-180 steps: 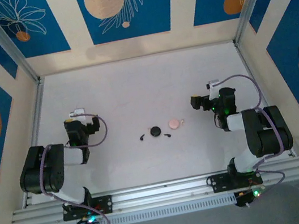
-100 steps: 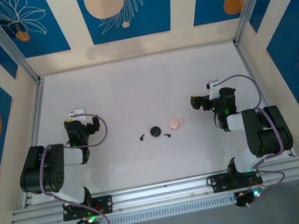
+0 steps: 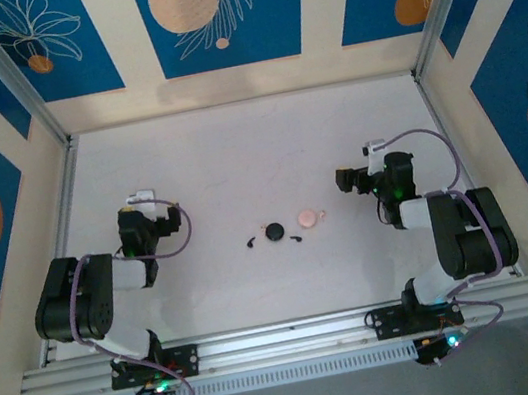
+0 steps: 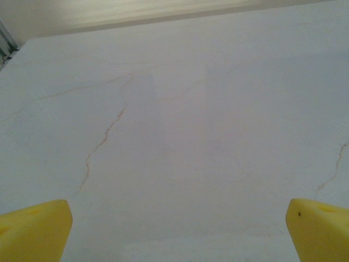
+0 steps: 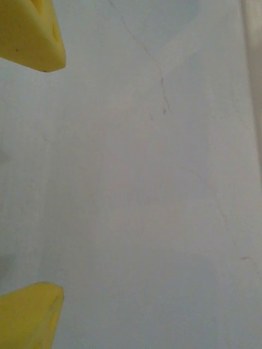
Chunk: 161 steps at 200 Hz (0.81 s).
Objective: Insert wireless bluetooth earbuds into charging case
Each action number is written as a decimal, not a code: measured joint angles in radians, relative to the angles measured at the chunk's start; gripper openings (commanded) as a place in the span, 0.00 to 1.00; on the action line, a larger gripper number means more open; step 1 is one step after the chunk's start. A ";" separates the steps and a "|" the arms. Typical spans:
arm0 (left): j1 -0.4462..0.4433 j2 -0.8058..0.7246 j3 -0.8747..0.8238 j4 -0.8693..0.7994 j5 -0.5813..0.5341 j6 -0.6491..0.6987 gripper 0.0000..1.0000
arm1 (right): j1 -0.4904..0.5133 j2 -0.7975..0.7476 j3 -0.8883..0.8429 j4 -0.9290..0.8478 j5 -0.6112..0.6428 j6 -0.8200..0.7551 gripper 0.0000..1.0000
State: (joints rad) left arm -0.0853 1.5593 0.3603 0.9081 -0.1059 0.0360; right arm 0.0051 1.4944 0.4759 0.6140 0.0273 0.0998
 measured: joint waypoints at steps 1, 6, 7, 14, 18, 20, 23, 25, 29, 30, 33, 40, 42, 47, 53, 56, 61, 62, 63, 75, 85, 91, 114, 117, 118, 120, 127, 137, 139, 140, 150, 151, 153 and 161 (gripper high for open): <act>0.000 -0.001 0.000 -0.003 0.000 0.000 1.00 | 0.001 -0.002 0.004 -0.010 0.000 0.000 0.99; 0.000 -0.010 0.003 -0.020 0.002 0.000 0.99 | 0.008 -0.015 0.034 -0.065 0.009 0.002 0.99; 0.000 -0.013 0.005 -0.026 0.002 0.000 0.98 | 0.009 -0.016 0.040 -0.076 0.010 0.002 0.99; 0.000 -0.031 0.012 -0.056 0.004 0.001 0.96 | 0.017 -0.032 0.088 -0.151 0.021 0.008 0.99; 0.000 -0.047 0.018 -0.081 0.005 0.004 0.96 | 0.021 -0.042 0.123 -0.202 0.027 0.014 0.99; 0.000 -0.053 0.021 -0.090 0.006 0.003 0.95 | 0.024 -0.047 0.140 -0.224 0.030 0.016 0.99; 0.000 -0.068 0.029 -0.115 0.008 0.009 0.95 | 0.027 -0.052 0.164 -0.255 0.032 0.021 0.99; -0.001 -0.076 0.032 -0.125 0.009 0.008 0.94 | 0.029 -0.056 0.182 -0.280 0.035 0.024 0.99; -0.003 -0.097 0.045 -0.159 0.010 0.011 0.94 | 0.035 -0.063 0.218 -0.324 0.040 0.031 0.99; -0.003 -0.101 0.046 -0.164 0.011 0.013 0.93 | 0.035 -0.065 0.223 -0.329 0.041 0.032 0.99; -0.005 -0.117 0.056 -0.187 0.013 0.011 0.93 | 0.040 -0.070 0.246 -0.358 0.045 0.035 0.99; -0.008 -0.155 0.084 -0.249 0.016 0.010 0.91 | 0.051 -0.082 0.299 -0.428 0.053 0.045 0.99; -0.010 -0.163 0.092 -0.263 0.017 0.011 0.91 | 0.053 -0.085 0.314 -0.449 0.055 0.048 0.99; -0.014 -0.192 0.114 -0.307 0.021 0.006 0.90 | 0.061 -0.093 0.345 -0.495 0.058 0.055 0.99; -0.018 -0.223 0.143 -0.359 0.024 0.001 0.89 | 0.073 -0.102 0.383 -0.560 0.065 0.065 0.99; -0.020 -0.239 0.160 -0.388 0.025 0.000 0.88 | 0.079 -0.106 0.400 -0.591 0.069 0.068 0.99; -0.025 -0.264 0.186 -0.432 0.027 -0.008 0.88 | 0.092 -0.110 0.427 -0.648 0.072 0.074 0.99; -0.025 -0.267 0.190 -0.439 0.027 -0.008 0.88 | 0.093 -0.111 0.431 -0.653 0.072 0.076 0.99; -0.026 -0.270 0.195 -0.447 0.028 -0.008 0.87 | 0.095 -0.111 0.435 -0.660 0.072 0.077 0.99; -0.043 -0.319 0.258 -0.557 0.029 -0.027 0.86 | 0.132 -0.113 0.491 -0.786 0.074 0.089 0.99; -0.061 -0.347 0.309 -0.652 0.029 -0.039 0.85 | 0.167 -0.113 0.528 -0.887 0.069 0.101 0.98; -0.071 -0.357 0.333 -0.700 0.029 -0.048 0.84 | 0.189 -0.113 0.549 -0.949 0.067 0.110 0.97; -0.113 -0.372 0.416 -0.906 0.027 -0.096 0.83 | 0.279 -0.112 0.599 -1.136 0.048 0.149 0.94; -0.117 -0.372 0.423 -0.931 0.027 -0.101 0.82 | 0.290 -0.112 0.603 -1.157 0.046 0.157 0.93; -0.118 -0.372 0.424 -0.936 0.027 -0.103 0.82 | 0.294 -0.112 0.605 -1.168 0.045 0.161 0.93; -0.121 -0.372 0.428 -0.954 0.027 -0.109 0.82 | 0.300 -0.112 0.606 -1.176 0.044 0.163 0.93; -0.130 -0.372 0.437 -1.009 0.027 -0.128 0.82 | 0.325 -0.111 0.614 -1.223 0.040 0.177 0.92; -0.139 -0.372 0.439 -1.075 0.027 -0.154 0.82 | 0.358 -0.106 0.625 -1.285 0.032 0.200 0.86; -0.140 -0.372 0.439 -1.088 0.027 -0.161 0.82 | 0.364 -0.102 0.629 -1.297 0.029 0.200 0.85; -0.141 -0.372 0.439 -1.098 0.027 -0.164 0.82 | 0.365 -0.101 0.630 -1.302 0.028 0.201 0.85; -0.146 -0.372 0.439 -1.159 0.027 -0.189 0.82 | 0.383 -0.082 0.649 -1.355 0.018 0.232 0.79; -0.146 -0.372 0.439 -1.162 0.027 -0.191 0.82 | 0.384 -0.079 0.652 -1.363 0.017 0.232 0.78; -0.147 -0.372 0.439 -1.173 0.027 -0.197 0.82 | 0.386 -0.075 0.655 -1.369 0.015 0.231 0.77; -0.149 -0.375 0.435 -1.203 0.027 -0.217 0.82 | 0.391 -0.048 0.676 -1.409 0.005 0.257 0.75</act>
State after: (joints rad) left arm -0.2344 1.1843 0.7956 -0.2951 -0.0788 -0.1810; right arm 0.3958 1.4464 1.1519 -0.7952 0.0326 0.3565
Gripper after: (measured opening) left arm 0.820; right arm 0.774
